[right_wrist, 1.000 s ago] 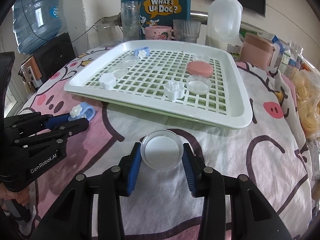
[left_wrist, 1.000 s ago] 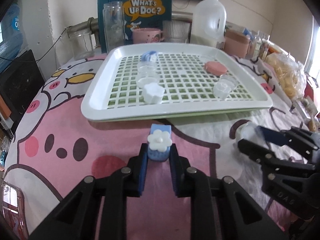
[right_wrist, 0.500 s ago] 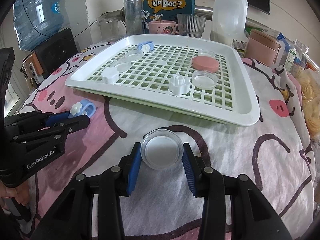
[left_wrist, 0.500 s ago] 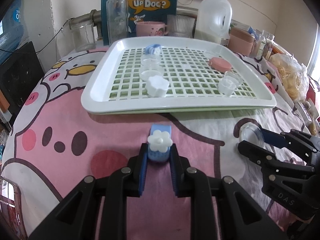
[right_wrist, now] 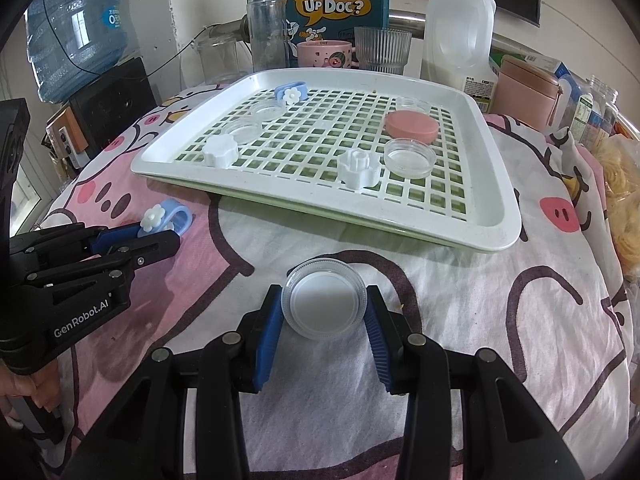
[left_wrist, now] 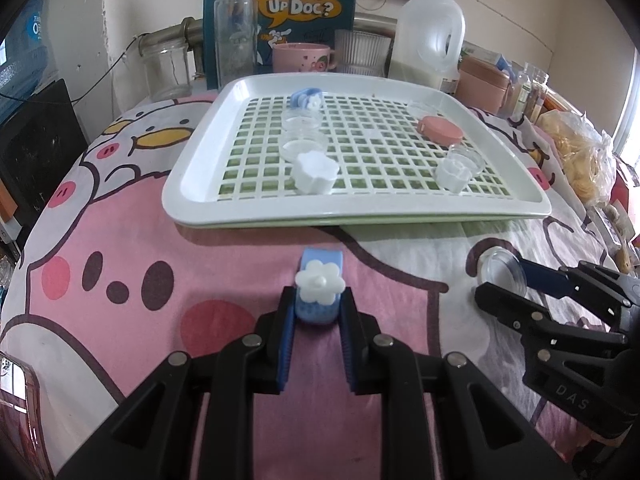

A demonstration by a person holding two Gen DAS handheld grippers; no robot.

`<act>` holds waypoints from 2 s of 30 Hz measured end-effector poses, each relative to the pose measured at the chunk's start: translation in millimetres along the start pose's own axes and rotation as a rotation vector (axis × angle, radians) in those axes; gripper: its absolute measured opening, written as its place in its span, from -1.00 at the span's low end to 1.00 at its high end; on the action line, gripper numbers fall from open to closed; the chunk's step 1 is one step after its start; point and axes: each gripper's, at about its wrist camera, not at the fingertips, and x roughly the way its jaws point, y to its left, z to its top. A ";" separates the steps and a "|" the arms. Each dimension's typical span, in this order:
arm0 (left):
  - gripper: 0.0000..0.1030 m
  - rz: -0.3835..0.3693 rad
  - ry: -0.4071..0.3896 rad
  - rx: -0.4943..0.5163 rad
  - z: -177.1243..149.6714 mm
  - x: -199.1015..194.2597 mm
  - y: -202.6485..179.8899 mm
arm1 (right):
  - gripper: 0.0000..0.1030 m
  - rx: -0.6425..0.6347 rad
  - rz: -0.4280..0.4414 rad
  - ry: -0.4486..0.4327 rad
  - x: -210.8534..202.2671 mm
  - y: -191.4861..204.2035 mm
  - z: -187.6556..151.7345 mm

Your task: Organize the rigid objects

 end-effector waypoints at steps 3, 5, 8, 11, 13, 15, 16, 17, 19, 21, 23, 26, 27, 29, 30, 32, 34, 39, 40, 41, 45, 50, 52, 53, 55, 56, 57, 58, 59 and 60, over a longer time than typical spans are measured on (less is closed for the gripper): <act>-0.60 0.000 0.000 0.000 0.5 0.4 1.0 | -0.23 0.001 0.001 0.000 0.0 -0.1 0.1; -0.60 0.000 0.000 0.000 0.5 0.4 1.5 | -0.23 0.001 0.001 0.000 0.1 0.0 -0.2; -0.60 -0.001 0.000 0.000 0.4 0.2 0.6 | -0.23 0.002 0.001 0.000 0.0 -0.1 -0.1; -0.60 -0.001 0.001 0.000 0.3 0.0 0.5 | -0.23 0.002 0.001 0.000 0.0 -0.1 -0.1; -0.60 -0.001 0.001 0.000 0.3 0.1 0.7 | -0.23 0.002 0.002 0.000 0.0 -0.2 -0.1; -0.60 -0.001 0.001 0.000 0.3 0.2 1.4 | -0.23 0.002 0.002 0.000 -0.1 -0.2 -0.1; -0.60 -0.001 0.001 -0.001 0.3 0.0 0.8 | -0.23 0.003 0.002 0.000 -0.1 -0.2 -0.1; -0.60 -0.001 0.001 -0.001 0.3 0.2 1.3 | -0.23 0.003 0.001 0.000 -0.1 -0.2 -0.1; -0.60 -0.001 0.001 0.000 0.3 0.2 1.2 | -0.23 0.002 0.001 0.000 -0.2 -0.3 -0.1; -0.60 -0.002 0.001 -0.001 0.2 0.0 0.3 | -0.23 0.003 0.002 0.000 -0.2 -0.4 -0.2; -0.60 -0.002 0.001 -0.001 0.3 0.2 1.3 | -0.23 0.003 0.002 0.000 -0.2 -0.5 -0.2; -0.60 -0.002 0.001 -0.001 0.3 0.2 1.2 | -0.23 0.003 0.002 0.000 -0.5 -0.6 -0.2; -0.60 -0.002 0.001 -0.001 0.2 0.1 0.6 | -0.23 0.003 0.002 0.000 -0.5 -0.6 -0.1; -0.60 -0.002 0.001 -0.001 0.2 0.3 1.5 | -0.23 0.003 0.002 0.000 -0.6 -0.6 -0.1; -0.60 -0.002 0.001 -0.001 0.1 0.1 0.7 | -0.23 0.003 0.002 0.000 -0.7 -0.6 -0.1; -0.60 -0.002 0.001 -0.001 0.2 0.1 1.0 | -0.23 0.003 0.002 0.000 -0.8 -0.7 -0.2; -0.60 -0.003 0.001 -0.002 0.5 0.3 1.5 | -0.23 0.004 0.003 0.000 -1.0 -0.8 -0.1; -0.60 -0.004 0.001 -0.002 0.4 0.3 1.1 | -0.23 0.004 0.003 0.000 -0.9 -0.9 -0.2; -0.60 -0.003 0.001 -0.002 0.4 0.2 0.7 | -0.23 0.004 0.003 0.000 -1.0 -1.0 -0.2; -0.60 -0.003 0.002 -0.002 0.3 0.2 0.6 | -0.23 0.004 0.003 0.000 -1.0 -1.0 -0.3; -0.60 -0.004 0.002 -0.002 0.4 0.2 1.7 | -0.23 0.005 0.004 0.000 -1.0 -1.1 -0.3; -0.60 -0.006 0.002 -0.004 0.4 0.3 2.0 | -0.23 0.006 0.005 -0.001 -1.4 -1.9 -0.3; -0.60 -0.017 0.001 -0.004 0.6 -0.1 2.3 | -0.23 0.010 0.010 -0.001 -1.1 -2.4 -0.1; -0.60 -0.024 0.001 -0.006 0.7 -0.3 2.2 | -0.23 0.013 0.013 -0.001 -0.9 -2.5 -0.1; -0.60 -0.039 0.001 -0.009 0.7 -1.6 2.1 | -0.23 0.020 0.021 -0.004 -1.2 -2.6 -0.2; -0.60 -0.053 0.007 -0.009 0.1 -2.8 1.0 | -0.23 0.025 0.031 -0.005 -1.6 -3.0 -0.1; -0.60 -0.078 0.019 -0.009 0.0 -7.1 -1.6 | -0.23 0.033 0.049 -0.007 -2.4 -4.6 -0.2; -0.60 -0.094 0.019 -0.009 1.1 -10.9 -0.3 | -0.23 0.044 0.071 -0.008 -3.4 -5.7 -0.6; -0.60 -0.104 0.006 -0.005 4.7 -20.0 -1.2 | -0.23 0.056 0.101 -0.006 -5.7 -8.1 -0.4; -0.60 -0.101 -0.014 0.000 9.8 -28.6 -1.5 | -0.23 0.063 0.130 -0.007 -9.3 -9.8 0.7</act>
